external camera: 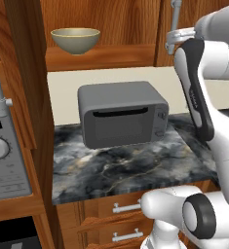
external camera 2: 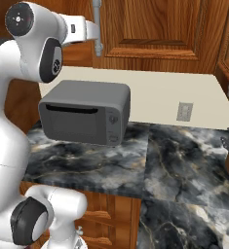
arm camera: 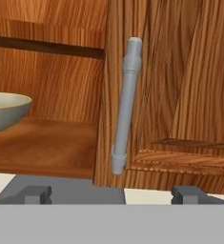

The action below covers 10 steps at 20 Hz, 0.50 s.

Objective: Move the bowls from the cabinet to the plates on the dining table.

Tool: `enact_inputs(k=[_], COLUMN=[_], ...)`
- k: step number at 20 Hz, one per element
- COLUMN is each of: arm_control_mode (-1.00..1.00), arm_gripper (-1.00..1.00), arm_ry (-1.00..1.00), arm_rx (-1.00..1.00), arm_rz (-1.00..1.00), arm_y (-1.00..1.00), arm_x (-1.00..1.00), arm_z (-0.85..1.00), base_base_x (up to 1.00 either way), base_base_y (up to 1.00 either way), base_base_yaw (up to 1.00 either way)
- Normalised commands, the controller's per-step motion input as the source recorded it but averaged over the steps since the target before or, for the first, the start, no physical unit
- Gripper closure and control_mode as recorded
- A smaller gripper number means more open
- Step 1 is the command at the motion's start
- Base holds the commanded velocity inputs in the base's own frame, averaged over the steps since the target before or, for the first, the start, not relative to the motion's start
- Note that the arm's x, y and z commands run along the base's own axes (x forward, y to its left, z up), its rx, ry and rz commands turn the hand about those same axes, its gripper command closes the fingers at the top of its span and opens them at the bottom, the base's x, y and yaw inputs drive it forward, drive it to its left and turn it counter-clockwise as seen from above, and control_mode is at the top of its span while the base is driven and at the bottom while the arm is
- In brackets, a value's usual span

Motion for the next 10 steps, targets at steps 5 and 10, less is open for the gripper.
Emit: enact_inputs(k=[5,10], arm_control_mode=[-1.0,-1.0], arm_gripper=[-1.0,-1.0], arm_ry=[0.01,0.06], arm_rx=[0.0,0.0], arm_rz=[-0.02,-0.04], arm_y=[-0.06,-0.03], arm_x=[0.22,0.23], arm_z=[-0.03,0.0], base_base_x=[0.0,0.0], base_base_y=[0.0,0.0], base_base_yaw=[0.0,0.0])
